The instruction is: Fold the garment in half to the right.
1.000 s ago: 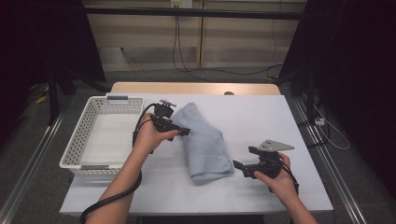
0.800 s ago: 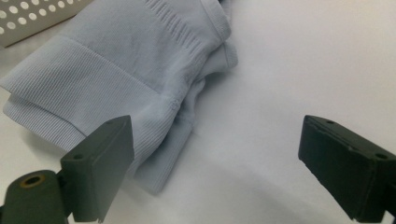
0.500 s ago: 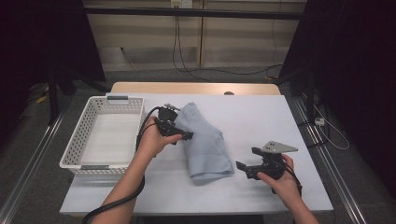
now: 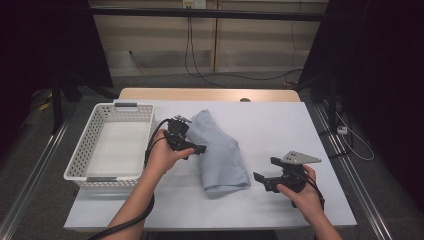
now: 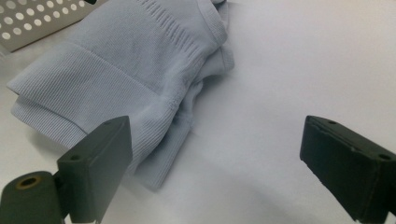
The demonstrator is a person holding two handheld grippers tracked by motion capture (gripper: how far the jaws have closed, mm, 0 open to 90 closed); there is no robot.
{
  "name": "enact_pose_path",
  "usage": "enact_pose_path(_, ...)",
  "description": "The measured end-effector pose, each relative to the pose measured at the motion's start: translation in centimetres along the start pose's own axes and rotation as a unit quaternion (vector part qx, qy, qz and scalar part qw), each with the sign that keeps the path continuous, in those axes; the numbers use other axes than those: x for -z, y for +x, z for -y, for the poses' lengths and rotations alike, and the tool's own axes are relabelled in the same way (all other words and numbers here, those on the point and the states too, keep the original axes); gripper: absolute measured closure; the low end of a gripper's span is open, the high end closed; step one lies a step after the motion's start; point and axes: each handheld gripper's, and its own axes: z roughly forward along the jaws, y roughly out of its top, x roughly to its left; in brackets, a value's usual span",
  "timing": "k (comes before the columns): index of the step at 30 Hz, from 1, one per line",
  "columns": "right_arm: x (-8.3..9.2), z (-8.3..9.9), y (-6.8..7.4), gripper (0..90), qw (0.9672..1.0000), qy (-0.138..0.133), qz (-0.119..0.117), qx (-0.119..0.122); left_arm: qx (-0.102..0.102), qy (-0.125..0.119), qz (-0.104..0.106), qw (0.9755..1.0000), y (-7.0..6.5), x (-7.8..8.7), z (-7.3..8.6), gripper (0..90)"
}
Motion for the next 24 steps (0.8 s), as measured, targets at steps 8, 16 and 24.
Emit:
enact_pose_path(8,-0.2,-0.2,0.0,9.0,1.0,0.0,0.0,0.001,0.006,-0.005,0.001,1.0,-0.4,-1.0,0.3,8.0)
enact_pose_path(16,-0.3,-0.2,0.1,9.2,1.0,0.003,0.0,0.007,0.025,0.0,-0.013,0.9996,0.4,-2.3,1.6,7.9)
enact_pose_path(24,-0.4,-0.2,0.3,9.2,0.9999,0.005,-0.002,0.01,0.027,-0.001,-0.031,0.9992,0.6,-3.0,2.6,8.9)
